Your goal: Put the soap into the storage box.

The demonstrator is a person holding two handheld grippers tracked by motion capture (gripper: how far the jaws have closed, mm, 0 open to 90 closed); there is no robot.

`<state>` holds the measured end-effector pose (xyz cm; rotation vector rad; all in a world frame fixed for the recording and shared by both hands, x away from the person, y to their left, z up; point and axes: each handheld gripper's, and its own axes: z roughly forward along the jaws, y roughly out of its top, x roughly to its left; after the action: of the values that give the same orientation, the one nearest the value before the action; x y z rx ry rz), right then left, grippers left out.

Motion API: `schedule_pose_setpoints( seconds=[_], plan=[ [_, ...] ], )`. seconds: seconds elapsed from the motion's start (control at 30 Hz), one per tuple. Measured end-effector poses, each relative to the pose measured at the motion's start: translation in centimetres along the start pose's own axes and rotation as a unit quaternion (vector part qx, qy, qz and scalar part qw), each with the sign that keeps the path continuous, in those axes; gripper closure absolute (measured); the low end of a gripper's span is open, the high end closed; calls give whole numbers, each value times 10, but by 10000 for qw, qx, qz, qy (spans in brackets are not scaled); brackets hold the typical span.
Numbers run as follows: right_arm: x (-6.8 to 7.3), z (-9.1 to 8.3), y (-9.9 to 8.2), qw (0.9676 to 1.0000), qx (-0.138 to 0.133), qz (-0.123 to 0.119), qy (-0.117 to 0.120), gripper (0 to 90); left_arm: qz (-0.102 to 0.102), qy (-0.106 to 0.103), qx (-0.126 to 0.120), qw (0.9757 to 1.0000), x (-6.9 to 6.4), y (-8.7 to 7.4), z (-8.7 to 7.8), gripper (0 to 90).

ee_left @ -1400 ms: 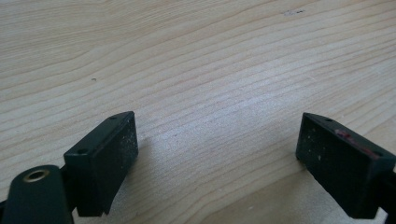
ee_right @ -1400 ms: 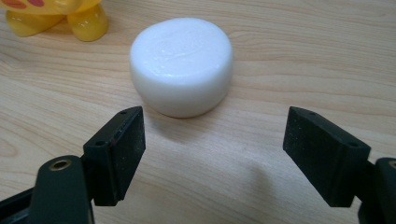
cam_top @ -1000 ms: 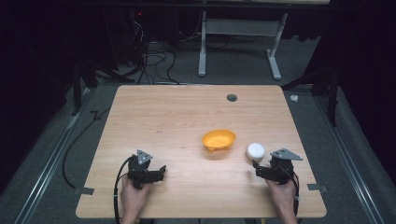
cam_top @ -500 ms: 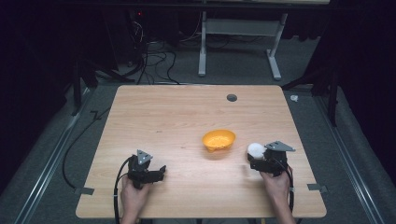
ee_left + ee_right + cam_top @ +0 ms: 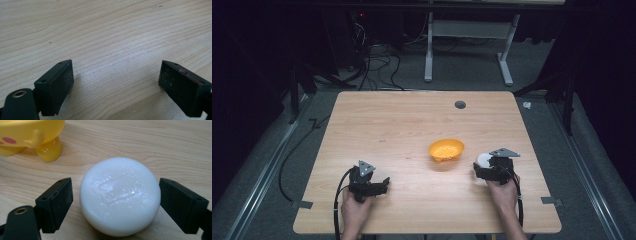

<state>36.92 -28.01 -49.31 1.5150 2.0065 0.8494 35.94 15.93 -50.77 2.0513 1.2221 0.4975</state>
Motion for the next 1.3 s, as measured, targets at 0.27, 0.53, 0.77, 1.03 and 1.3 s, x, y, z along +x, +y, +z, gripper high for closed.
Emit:
schedule_pose_setpoints(
  seconds=[0.27,0.53,0.77,1.03,1.3],
  plan=[
    [0,2,0,9999,1,-97,-66,237,-1,0,0,10000,0,0,0,131],
    [0,2,1,10000,37,-57,-57,241,1,-2,2,10000,0,0,0,131],
    [0,1,1,10000,46,-65,34,245,2,-2,2,10000,0,0,0,131],
    [-1,-4,2,9998,-46,-47,166,245,2,-4,1,10000,0,0,0,131],
    [5,-13,9,9996,-136,-185,188,245,0,-6,0,10000,0,0,0,131]
  ],
)
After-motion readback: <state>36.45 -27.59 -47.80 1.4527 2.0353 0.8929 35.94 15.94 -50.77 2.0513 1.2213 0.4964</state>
